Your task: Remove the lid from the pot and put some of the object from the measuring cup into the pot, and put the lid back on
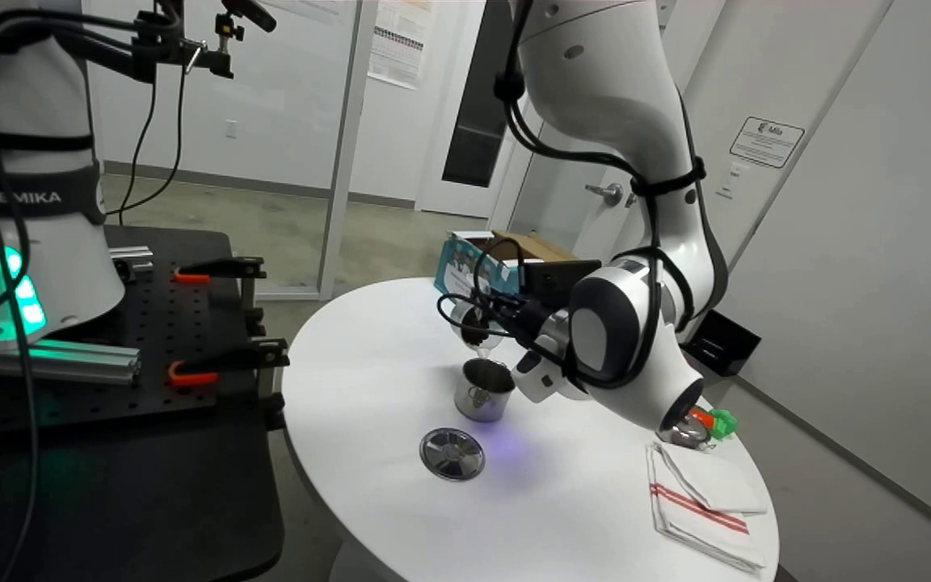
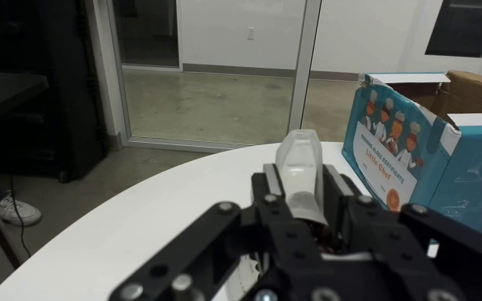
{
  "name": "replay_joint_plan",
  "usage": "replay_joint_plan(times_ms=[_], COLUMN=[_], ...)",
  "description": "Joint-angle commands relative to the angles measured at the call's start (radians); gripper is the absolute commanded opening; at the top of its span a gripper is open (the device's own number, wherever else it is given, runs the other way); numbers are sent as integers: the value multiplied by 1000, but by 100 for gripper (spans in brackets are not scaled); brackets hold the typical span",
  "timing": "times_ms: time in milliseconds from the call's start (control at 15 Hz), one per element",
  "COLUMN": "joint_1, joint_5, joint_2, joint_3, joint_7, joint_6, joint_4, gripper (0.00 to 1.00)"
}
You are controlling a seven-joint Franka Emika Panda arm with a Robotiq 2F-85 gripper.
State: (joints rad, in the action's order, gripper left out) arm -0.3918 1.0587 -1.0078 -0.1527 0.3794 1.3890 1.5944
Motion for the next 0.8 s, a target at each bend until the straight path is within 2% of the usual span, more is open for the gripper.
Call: replay_joint_plan(times_ms=[0, 333, 733], joint_1=[-16, -38, -48], joint_5=[43, 65, 99], joint_2=[-8, -21, -48], joint_3=[-18, -18, -17], joint_7=[-50, -100, -92], joint_6=[-46, -99, -161], joint_4=[0, -10, -57], gripper=[8, 8, 8])
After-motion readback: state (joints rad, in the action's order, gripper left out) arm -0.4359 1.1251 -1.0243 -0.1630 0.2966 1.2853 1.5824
